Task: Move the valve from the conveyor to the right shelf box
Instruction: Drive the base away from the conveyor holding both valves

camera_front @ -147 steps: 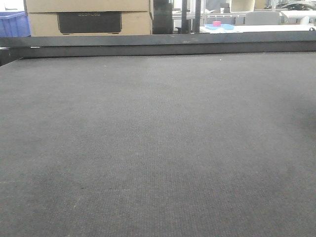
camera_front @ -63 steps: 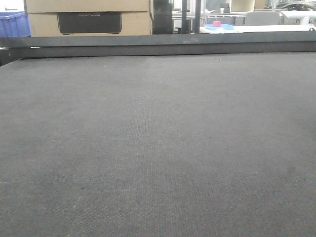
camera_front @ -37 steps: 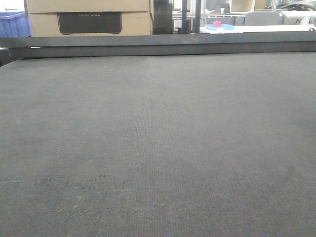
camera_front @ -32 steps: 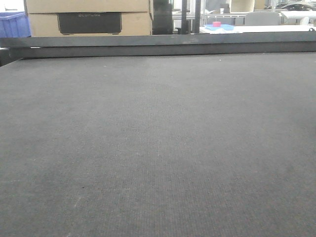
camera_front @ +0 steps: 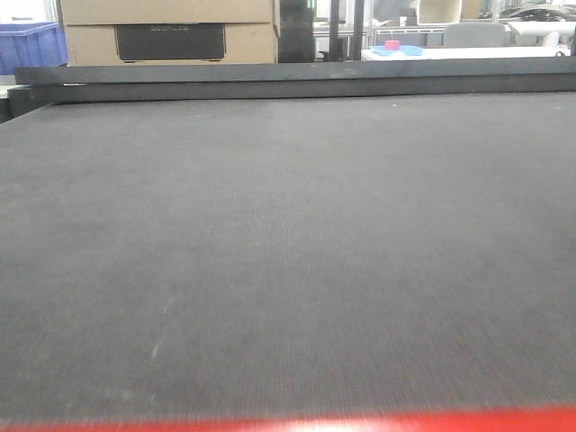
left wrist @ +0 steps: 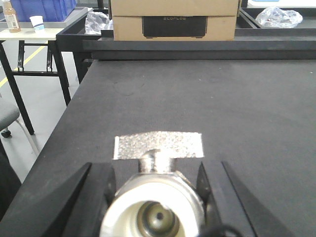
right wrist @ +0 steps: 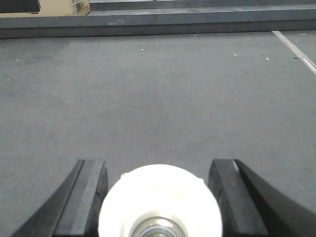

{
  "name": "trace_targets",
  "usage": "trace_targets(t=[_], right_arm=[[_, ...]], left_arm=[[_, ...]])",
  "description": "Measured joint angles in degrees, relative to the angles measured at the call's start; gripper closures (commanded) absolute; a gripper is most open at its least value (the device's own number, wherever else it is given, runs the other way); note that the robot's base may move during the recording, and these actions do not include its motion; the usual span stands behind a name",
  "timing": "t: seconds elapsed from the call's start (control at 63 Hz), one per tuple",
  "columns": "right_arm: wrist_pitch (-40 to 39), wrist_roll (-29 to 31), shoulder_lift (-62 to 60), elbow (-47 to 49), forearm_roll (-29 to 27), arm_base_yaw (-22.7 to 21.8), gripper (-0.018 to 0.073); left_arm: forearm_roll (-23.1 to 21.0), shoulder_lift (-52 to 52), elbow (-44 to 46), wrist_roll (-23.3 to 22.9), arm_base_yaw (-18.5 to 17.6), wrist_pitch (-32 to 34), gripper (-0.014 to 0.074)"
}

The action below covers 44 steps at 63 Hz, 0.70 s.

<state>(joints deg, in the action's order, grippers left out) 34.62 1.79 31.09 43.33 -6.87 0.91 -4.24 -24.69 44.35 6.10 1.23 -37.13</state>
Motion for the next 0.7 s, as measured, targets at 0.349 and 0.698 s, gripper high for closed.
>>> trace_targets(t=[0.349,0.698], right_arm=[[0.0,0.0,0.0,0.0,0.1,0.0,0.0721],[0.0,0.0,0.0,0.0,0.0,0.0,0.0721]], left_arm=[[0.0,0.0,0.0,0.0,0.0,0.0,0.0708],[0.0,0.0,0.0,0.0,0.0,0.0,0.0708]])
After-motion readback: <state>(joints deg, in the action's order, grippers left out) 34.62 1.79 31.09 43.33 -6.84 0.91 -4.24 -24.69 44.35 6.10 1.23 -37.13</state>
